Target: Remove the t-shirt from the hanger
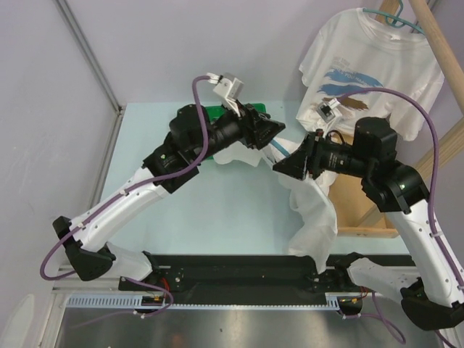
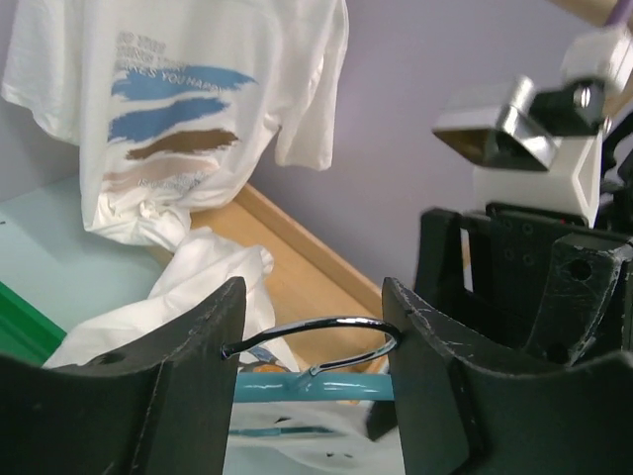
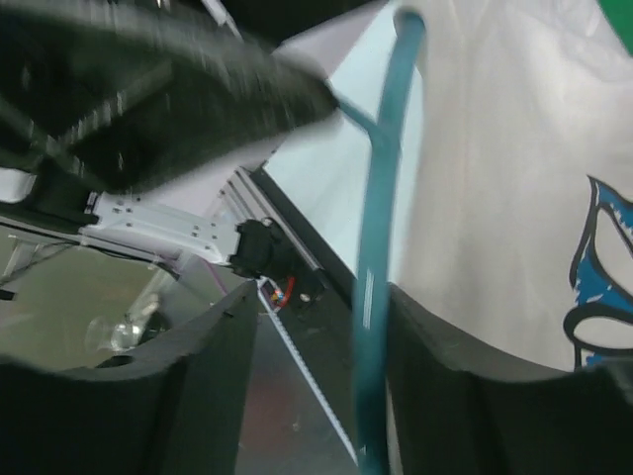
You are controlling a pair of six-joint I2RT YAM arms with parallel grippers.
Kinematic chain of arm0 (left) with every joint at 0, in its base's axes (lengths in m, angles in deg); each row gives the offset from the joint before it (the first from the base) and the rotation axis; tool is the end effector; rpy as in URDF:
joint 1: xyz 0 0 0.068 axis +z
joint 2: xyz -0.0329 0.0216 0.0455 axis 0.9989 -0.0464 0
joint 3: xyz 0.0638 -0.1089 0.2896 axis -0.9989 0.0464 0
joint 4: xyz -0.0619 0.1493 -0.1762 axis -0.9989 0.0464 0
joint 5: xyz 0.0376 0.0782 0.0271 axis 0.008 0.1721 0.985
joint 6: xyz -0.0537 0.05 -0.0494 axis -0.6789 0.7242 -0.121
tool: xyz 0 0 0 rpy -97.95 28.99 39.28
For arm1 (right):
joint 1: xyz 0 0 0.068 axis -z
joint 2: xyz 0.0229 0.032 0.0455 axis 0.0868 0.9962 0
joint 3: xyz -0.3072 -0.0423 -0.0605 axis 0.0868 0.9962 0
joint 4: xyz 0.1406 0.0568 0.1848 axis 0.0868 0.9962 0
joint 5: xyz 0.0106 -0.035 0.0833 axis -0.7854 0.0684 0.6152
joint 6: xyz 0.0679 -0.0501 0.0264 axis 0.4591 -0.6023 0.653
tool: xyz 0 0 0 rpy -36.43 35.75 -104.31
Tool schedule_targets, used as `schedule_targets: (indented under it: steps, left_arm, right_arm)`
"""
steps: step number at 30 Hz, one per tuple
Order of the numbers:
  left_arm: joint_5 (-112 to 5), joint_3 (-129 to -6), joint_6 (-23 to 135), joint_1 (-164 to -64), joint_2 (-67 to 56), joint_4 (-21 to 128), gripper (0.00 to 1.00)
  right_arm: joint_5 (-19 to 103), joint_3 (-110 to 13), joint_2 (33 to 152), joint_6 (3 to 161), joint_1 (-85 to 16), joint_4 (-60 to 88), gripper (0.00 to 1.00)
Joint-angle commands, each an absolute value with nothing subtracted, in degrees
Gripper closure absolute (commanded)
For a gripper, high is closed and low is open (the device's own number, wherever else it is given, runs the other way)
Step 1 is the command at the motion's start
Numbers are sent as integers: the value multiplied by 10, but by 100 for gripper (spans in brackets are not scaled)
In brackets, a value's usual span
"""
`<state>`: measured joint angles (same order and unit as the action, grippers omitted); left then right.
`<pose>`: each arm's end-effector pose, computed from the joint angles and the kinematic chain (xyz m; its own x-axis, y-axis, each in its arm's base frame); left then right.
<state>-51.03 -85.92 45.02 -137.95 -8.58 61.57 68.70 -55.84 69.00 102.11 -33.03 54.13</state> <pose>0.1932 -0.2477 0.5352 -0.2632 -0.2885 -0.9206 0.7911 0.4816 -0.3771 0.1226 0.1158 0.4868 -0.6014 0.1018 -0.7925 -0.6713 0.4735 0.5702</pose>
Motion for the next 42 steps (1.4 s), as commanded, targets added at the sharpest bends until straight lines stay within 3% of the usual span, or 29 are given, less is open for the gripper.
schedule_targets:
  steps: [1, 2, 6, 9, 12, 13, 14, 16, 17, 18, 22, 26, 31, 42]
  left_arm:
    - [-456, -902, 494, -1409, -92, 645, 100]
    - [-456, -901, 492, -1410, -94, 648, 100]
    - [-441, -901, 487, -1413, -91, 649, 100]
    - [-435, -904, 495, -1416, -91, 659, 100]
    - [-443, -902, 499, -1416, -89, 664, 100]
    - [-445, -900, 499, -1416, -85, 664, 100]
    - [-448, -897, 499, -1415, -81, 666, 87]
    - [-435, -876, 504, -1415, -56, 666, 52]
    - [-428, -862, 506, -1415, -43, 662, 22]
    - [-416, -846, 507, -1414, -23, 657, 13]
    - [-386, -749, 510, -1409, 54, 646, 14]
    - [-383, -691, 492, -1396, 80, 635, 25]
    - [-415, -725, 481, -1383, 8, 647, 11]
    - [-387, -811, 466, -1376, -91, 668, 22]
  right_arm:
    - [574, -621, 730, 970, -378, 600, 40]
    - [543, -637, 746, 963, -392, 604, 37]
    - [483, -673, 779, 933, -418, 632, 41]
    - [456, -680, 782, 924, -424, 648, 55]
    - [445, -675, 777, 927, -424, 648, 84]
    - [449, -672, 774, 929, -424, 646, 100]
    - [448, -668, 772, 931, -423, 644, 100]
    - [433, -650, 755, 946, -424, 633, 100]
    - [416, -643, 747, 951, -424, 629, 100]
    - [407, -631, 740, 960, -424, 620, 100]
    - [397, -615, 706, 990, -416, 609, 100]
    - [428, -602, 684, 1012, -412, 575, 100]
    - [453, -602, 678, 1026, -414, 565, 100]
    - [464, -590, 661, 1036, -417, 559, 100]
